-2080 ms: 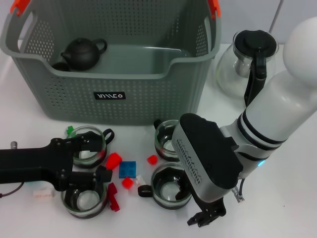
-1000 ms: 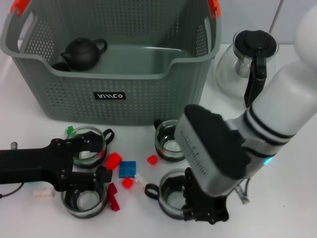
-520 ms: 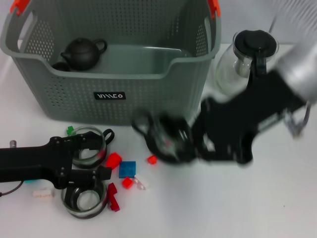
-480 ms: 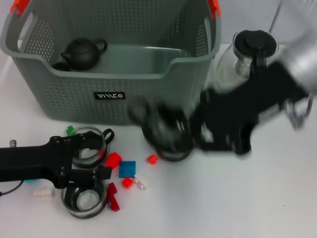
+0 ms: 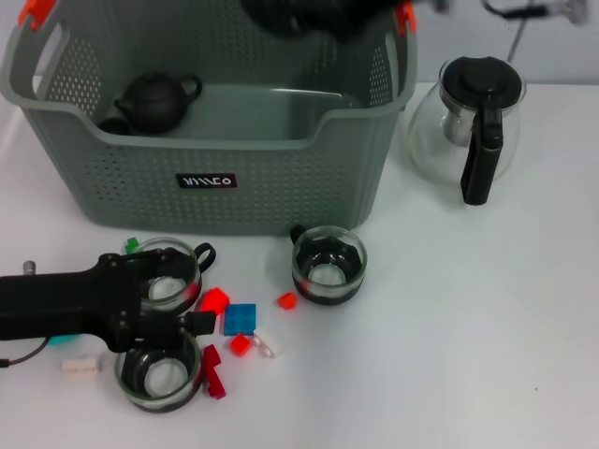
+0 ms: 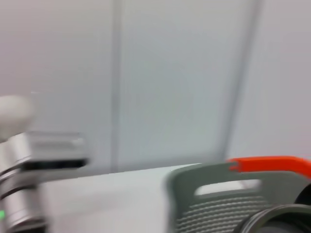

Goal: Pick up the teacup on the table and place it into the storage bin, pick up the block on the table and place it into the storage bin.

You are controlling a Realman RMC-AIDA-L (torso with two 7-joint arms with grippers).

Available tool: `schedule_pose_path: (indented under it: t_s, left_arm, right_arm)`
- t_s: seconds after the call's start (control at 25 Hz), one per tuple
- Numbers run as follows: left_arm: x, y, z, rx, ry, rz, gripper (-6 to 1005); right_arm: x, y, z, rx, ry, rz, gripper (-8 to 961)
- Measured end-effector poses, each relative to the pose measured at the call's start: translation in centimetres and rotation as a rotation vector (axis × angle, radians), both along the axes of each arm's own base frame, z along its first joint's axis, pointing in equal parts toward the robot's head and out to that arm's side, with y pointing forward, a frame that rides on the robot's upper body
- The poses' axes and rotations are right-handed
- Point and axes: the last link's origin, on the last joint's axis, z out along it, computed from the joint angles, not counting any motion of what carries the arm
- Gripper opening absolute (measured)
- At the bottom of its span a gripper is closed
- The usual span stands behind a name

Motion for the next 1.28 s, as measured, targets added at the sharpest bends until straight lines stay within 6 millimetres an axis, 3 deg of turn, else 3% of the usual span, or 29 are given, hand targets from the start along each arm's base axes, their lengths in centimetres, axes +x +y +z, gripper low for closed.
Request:
schedule_pose_path:
  t_s: [0.28, 0.6, 0.88, 1.28]
  left_arm:
    - [0.1, -0.2, -0.4, -0.001, -0.011, 0.0, 904]
    - [0.0, -0.5, -0.5, 0.031, -0.036, 0.008, 904]
    - [0.4, -0.4, -1.0, 0.034, -0.051, 0.009, 903]
    - [0.5, -0.2, -1.0, 0.036, -0.05, 0.006, 903]
  right_arm:
    - [-2.2, 5.0, -4.3, 0.07, -0.099, -0.176, 57]
    - [-1.7, 6.7, -10.2, 0.129, -0.274, -0.229, 57]
    - [-0.1, 7.7, -12.3, 0.234, -0.305, -0.295, 57]
    - [2.3, 7.7, -13.0, 0.238, -0.34, -0.34, 56]
